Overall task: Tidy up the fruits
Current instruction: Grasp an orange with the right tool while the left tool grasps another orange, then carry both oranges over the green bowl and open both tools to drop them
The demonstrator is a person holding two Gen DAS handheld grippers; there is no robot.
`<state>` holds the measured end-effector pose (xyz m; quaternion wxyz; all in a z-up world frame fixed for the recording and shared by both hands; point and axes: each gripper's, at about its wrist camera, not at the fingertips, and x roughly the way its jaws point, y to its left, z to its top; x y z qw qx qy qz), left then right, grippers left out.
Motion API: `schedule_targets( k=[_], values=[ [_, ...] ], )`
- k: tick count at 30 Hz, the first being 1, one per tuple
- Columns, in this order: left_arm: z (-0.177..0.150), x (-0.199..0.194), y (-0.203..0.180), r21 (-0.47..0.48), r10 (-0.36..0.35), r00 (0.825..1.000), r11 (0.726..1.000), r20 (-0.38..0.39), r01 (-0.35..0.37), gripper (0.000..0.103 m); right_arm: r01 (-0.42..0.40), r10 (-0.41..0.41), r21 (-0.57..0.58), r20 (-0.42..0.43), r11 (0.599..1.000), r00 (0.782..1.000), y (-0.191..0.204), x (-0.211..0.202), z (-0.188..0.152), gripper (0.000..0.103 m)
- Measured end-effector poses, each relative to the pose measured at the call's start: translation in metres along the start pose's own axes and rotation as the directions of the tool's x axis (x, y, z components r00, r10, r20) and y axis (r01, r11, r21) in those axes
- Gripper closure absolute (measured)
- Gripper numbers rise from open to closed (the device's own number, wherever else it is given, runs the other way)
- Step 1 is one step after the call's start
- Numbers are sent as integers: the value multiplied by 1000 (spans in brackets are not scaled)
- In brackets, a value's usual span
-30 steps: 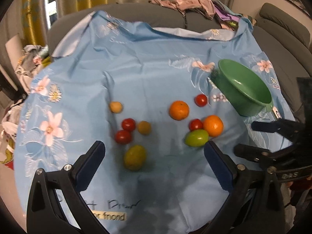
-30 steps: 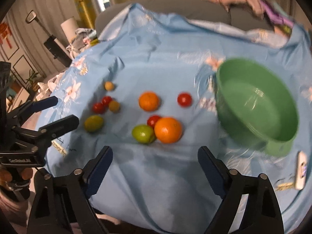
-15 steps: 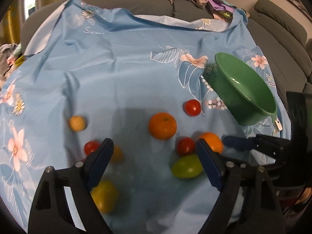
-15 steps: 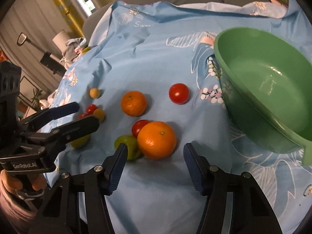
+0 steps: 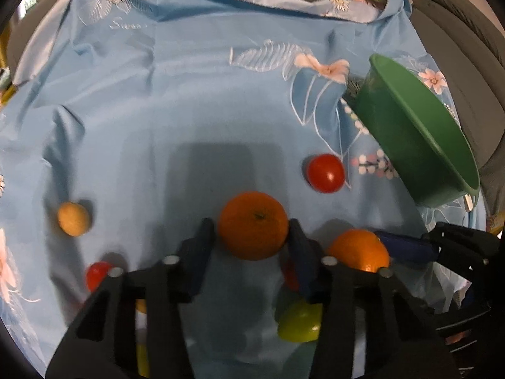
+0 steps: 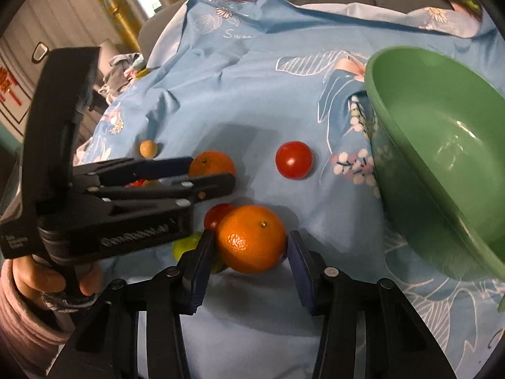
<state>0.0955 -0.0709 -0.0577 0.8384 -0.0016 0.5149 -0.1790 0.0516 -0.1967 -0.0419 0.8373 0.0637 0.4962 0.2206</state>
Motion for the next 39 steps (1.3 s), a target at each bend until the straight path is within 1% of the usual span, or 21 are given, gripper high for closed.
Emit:
schedule_targets(
  k=[3, 7, 11, 13, 19, 23, 26, 30, 33, 37, 39],
  values=[
    [-1, -1, 0, 9, 4, 1000, 1000, 7, -4, 61, 5, -5, -8, 17, 1000, 1000, 1, 0, -1, 56],
    [-1, -4, 2, -6, 0, 1000, 1000, 3, 0, 62, -1, 1, 2, 28, 1000, 1000, 1, 1, 0, 56],
    [-2, -20, 3, -11, -13, 999, 1000, 36, 13, 62, 8, -8, 7, 42, 1000, 999, 2, 1, 0, 57],
    [-4, -33, 3, -12, -18, 998, 1000, 54, 19, 62, -3, 2, 18, 53, 1000, 999, 1, -3, 0, 57],
    [-7, -62, -3, 0, -22, 994, 1000, 106, 22, 62, -34, 30, 31, 139, 999, 990, 1, -32, 4, 57],
    [-2, -78, -12, 15, -24, 990, 1000, 141, 22, 62, -49, 40, 36, 217, 998, 975, -3, -58, 7, 57],
    [7, -86, -25, 42, -35, 986, 999, 161, 29, 62, -56, 40, 51, 283, 997, 958, -11, -76, 11, 57],
    [21, -88, -47, 91, -49, 986, 995, 159, 35, 62, -54, 24, 77, 353, 996, 935, -27, -98, 12, 57],
    [33, -86, -69, 134, -75, 985, 990, 156, 55, 62, -45, -4, 112, 399, 993, 917, -44, -113, 12, 57],
    [44, -78, -102, 193, -102, 983, 979, 156, 70, 62, 10, -78, 162, 424, 987, 902, -64, -122, 9, 57],
    [49, -69, -120, 225, -116, 983, 971, 141, 82, 62, 22, -100, 182, 430, 983, 897, -75, -124, 6, 57]
  ],
)
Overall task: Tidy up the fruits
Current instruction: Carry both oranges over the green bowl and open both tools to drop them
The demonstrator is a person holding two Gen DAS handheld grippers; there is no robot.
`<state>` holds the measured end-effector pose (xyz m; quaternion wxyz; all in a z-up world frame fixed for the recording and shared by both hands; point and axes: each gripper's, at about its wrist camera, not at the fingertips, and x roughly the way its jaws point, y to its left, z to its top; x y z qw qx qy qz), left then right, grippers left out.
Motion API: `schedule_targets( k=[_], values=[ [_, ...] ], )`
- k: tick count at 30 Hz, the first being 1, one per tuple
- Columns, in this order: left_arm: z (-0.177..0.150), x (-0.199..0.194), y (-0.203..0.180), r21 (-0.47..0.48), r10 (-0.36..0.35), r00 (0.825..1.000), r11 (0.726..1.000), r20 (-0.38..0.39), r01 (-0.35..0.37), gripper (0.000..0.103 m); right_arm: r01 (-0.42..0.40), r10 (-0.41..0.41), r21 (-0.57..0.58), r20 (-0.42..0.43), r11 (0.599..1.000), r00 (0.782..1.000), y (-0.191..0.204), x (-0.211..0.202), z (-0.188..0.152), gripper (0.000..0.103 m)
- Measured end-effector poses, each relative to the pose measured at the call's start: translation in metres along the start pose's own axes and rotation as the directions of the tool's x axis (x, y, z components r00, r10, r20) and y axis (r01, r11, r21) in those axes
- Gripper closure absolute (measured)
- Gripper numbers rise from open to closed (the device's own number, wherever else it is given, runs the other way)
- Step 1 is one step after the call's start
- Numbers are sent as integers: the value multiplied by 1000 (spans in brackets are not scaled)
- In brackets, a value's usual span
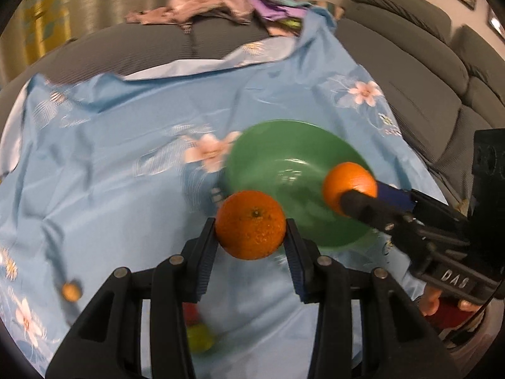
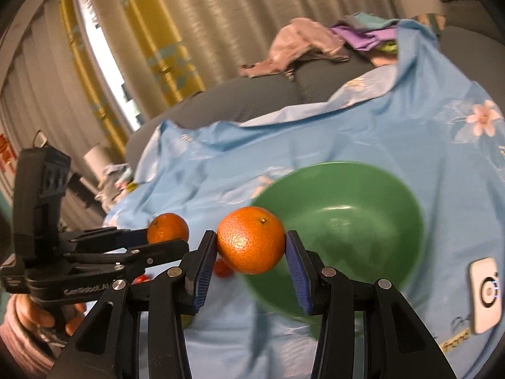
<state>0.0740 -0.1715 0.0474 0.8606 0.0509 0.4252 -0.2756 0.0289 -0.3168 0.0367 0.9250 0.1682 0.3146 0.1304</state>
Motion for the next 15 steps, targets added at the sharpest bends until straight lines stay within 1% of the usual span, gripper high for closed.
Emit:
schedule_targets(
  k=[4, 8, 12, 15],
  values=[
    [11, 20, -24, 42, -24, 1000, 999, -19, 24, 62, 30, -31, 19, 10, 999, 999, -19, -4, -1, 57],
    [22, 42, -41, 74, -30, 999, 997, -43, 34, 62, 84, -84, 27, 3, 996, 996, -36, -4, -2, 57],
    [26, 63, -49, 90, -10, 996, 996, -86, 18, 62, 140, -139, 28, -25, 990, 990, -50, 0, -4, 57],
    [25, 76, -52, 108, 6, 993, 994, -114, 7, 61, 164, -163, 26, -44, 986, 986, -54, 4, -6, 57]
  ],
)
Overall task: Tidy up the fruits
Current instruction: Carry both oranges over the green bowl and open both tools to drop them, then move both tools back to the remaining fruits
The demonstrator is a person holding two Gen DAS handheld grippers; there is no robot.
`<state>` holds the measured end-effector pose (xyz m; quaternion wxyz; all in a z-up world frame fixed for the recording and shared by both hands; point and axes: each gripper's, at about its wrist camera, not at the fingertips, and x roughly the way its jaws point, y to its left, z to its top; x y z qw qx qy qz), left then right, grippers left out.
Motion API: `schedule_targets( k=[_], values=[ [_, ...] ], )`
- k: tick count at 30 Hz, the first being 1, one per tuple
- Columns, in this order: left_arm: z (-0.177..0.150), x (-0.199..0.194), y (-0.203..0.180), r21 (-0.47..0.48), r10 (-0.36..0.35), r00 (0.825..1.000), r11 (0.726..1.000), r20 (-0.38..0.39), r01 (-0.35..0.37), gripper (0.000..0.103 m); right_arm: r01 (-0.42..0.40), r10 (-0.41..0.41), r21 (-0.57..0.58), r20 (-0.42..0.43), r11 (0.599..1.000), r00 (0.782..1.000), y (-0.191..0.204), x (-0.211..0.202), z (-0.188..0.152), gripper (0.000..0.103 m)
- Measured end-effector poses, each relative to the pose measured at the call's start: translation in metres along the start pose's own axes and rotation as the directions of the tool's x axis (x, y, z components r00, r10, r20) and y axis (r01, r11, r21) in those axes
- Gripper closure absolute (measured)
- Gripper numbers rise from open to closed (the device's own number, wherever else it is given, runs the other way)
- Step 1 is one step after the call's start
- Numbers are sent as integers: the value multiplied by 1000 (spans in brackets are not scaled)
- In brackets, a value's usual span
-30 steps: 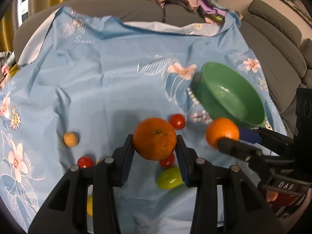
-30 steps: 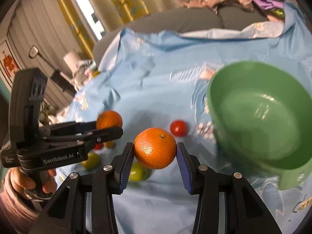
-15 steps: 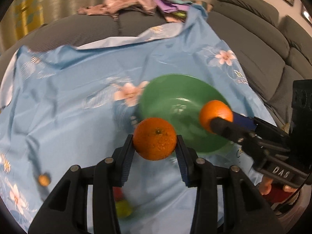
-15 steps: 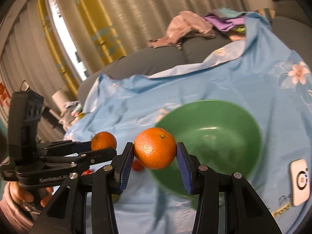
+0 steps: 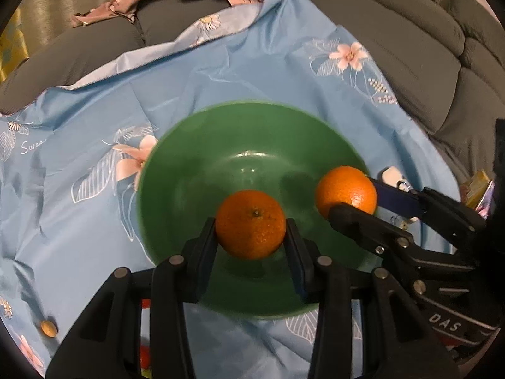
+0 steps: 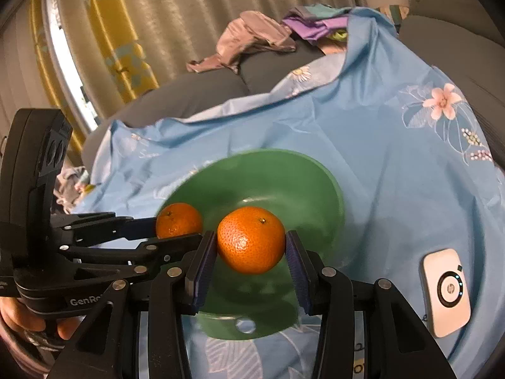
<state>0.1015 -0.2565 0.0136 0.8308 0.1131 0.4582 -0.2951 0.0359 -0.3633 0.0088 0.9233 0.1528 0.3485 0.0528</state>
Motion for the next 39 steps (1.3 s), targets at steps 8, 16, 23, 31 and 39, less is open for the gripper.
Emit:
schedule_targets(
  k=[8, 16, 23, 31, 39],
  values=[
    [-7, 13, 3, 16, 33, 999, 999, -41, -32, 59, 64, -64, -20, -37, 998, 997, 3, 4, -3, 57],
    [-16, -16, 18, -16, 73, 997, 997, 17, -73, 28, 83, -83, -22, -11, 996, 996, 11, -9, -4, 57],
    [-51, -64, 43, -125, 65, 995, 991, 76, -55, 20, -11, 11, -14, 1, 1000, 1000, 28, -25, -14, 57],
    [-106, -108, 83, -322, 118, 987, 944, 108, -77, 5, -93, 91, -56, -39, 994, 995, 60, -33, -30, 57],
    [-158, -151, 118, -475, 164, 968, 878, 192, -54, 2, -136, 121, -124, -121, 983, 985, 99, -24, -45, 56]
  ],
)
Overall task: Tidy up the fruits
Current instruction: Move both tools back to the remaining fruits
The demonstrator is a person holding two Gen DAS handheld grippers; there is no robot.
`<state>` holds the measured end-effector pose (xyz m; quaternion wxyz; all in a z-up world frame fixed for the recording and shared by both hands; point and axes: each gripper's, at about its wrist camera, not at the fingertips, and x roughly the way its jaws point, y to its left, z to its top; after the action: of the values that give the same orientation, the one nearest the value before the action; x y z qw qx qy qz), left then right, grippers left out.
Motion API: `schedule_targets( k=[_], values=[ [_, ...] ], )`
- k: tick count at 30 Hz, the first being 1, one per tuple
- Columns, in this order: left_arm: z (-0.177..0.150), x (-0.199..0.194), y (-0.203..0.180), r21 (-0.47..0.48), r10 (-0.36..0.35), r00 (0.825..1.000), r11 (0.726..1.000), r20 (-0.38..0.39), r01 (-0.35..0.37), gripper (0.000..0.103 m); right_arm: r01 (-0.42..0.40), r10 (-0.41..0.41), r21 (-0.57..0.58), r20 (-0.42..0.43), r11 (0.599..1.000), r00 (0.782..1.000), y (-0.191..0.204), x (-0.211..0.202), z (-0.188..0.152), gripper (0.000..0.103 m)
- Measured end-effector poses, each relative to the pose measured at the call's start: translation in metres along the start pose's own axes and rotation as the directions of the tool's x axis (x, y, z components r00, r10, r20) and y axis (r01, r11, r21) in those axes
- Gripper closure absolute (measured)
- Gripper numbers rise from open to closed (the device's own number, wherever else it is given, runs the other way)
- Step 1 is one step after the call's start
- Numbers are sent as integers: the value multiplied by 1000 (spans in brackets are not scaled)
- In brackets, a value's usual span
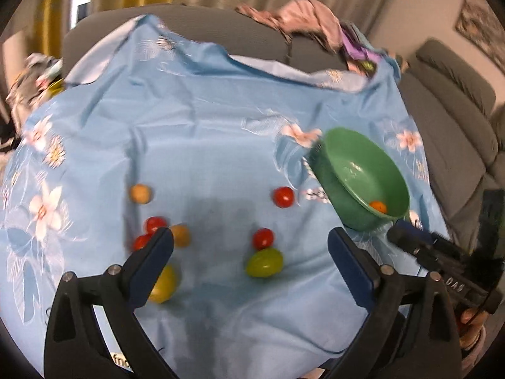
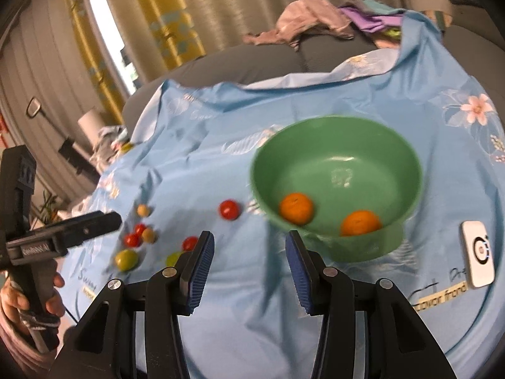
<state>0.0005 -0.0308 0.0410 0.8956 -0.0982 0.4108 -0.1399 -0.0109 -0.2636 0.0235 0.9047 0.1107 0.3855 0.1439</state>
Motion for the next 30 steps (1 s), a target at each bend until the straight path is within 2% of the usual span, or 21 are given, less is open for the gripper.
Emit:
schedule_targets(
  k=[4, 8, 9, 11, 13, 15, 20, 22, 25, 30],
  values=[
    [-11, -25, 23, -31, -20, 998, 999, 67, 22, 1, -19, 17, -47, -41, 999, 999, 22, 9, -4, 56],
    [-21, -40, 42, -37, -76, 991, 996, 107, 80, 1, -40, 33, -86, -75, 996, 997, 39, 16, -6, 56],
    [-23, -41, 46, -41, -89, 991, 995, 104, 93, 1, -42, 34, -93, -83, 995, 996, 42, 19, -7, 56],
    [-26, -38, 51, -25, -98, 994, 995, 49, 99, 1, -48, 39, -100, -97, 994, 995, 48, 23, -8, 56],
    [-29, -33, 53, 15, -41, 999, 999, 5, 41, 1, -55, 44, -104, -108, 993, 993, 51, 27, -10, 56],
    [-34, -29, 53, 48, 63, 998, 997, 5, -64, 1, -57, 42, -111, -127, 992, 991, 56, 31, -13, 56],
    [-43, -14, 50, 117, 132, 991, 985, 2, -131, 1, -55, 33, -129, -163, 990, 986, 64, 41, -16, 56],
    [-46, -7, 49, 151, 139, 990, 979, -20, -135, 2, -54, 31, -133, -173, 990, 985, 67, 44, -18, 55],
    [-48, -1, 53, 151, 96, 994, 985, -48, -88, 3, -51, 26, -129, -189, 990, 982, 66, 50, -20, 56],
    [-47, 7, 54, 170, 109, 991, 981, -72, -95, 4, -54, 28, -120, -214, 991, 976, 65, 61, -21, 55]
  ],
)
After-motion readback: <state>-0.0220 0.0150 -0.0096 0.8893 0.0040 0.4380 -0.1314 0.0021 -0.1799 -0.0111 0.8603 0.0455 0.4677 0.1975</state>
